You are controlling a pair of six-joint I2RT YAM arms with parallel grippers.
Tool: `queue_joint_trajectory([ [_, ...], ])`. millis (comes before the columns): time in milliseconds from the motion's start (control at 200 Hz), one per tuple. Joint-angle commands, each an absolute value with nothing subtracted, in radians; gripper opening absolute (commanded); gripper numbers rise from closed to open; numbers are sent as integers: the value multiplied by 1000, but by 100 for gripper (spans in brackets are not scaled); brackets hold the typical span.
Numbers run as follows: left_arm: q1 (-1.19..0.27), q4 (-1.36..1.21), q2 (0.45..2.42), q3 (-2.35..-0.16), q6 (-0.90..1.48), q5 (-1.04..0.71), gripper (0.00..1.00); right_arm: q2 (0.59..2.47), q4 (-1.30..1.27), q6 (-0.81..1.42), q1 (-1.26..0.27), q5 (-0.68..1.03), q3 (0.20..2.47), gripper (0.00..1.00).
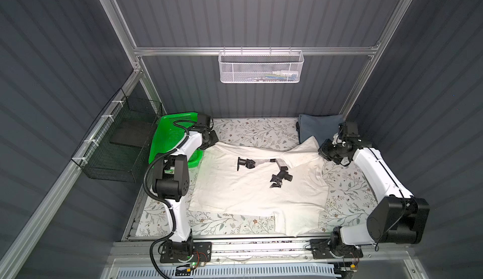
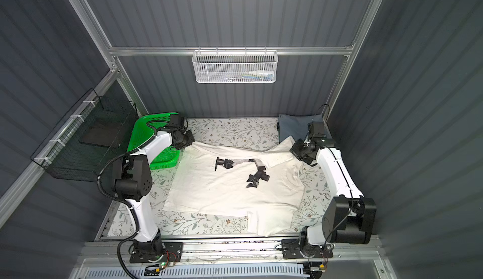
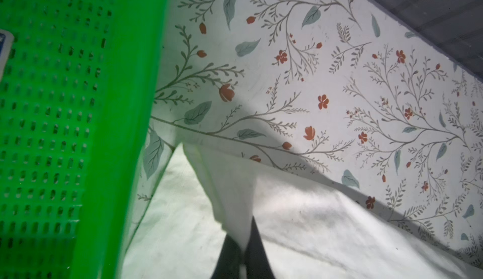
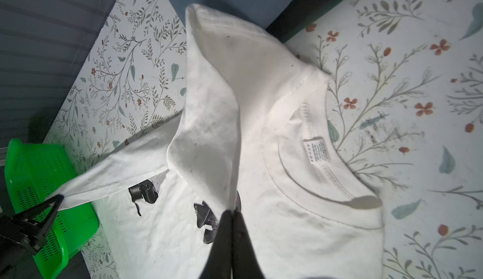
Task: Fold and stack the t-shirts
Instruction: 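Pull far shoulder toward robot with right gripper while left gripper holds corner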
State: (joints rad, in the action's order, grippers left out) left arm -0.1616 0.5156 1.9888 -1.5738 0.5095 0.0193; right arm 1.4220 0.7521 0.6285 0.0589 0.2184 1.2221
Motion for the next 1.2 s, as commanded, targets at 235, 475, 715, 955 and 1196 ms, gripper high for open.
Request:
queue_joint_trajectory([
  [235, -152, 530, 1933, -1512, 510, 37, 0, 1351, 814, 646, 78, 189, 1140, 0],
  [475, -152, 542, 1905, -1451, 518, 59, 0, 1311, 819, 670, 80, 176, 1076, 0],
  [715, -152, 517, 1881, -1324, 545, 82, 0, 1275, 821, 693, 80, 155, 988, 0],
  [955, -152, 503, 1911, -1287, 548, 113, 0, 1265, 795, 719, 78, 172, 891, 0],
  [1196, -152, 487, 1944, -1296, 555, 90, 0, 1294, 753, 731, 78, 182, 826, 0],
])
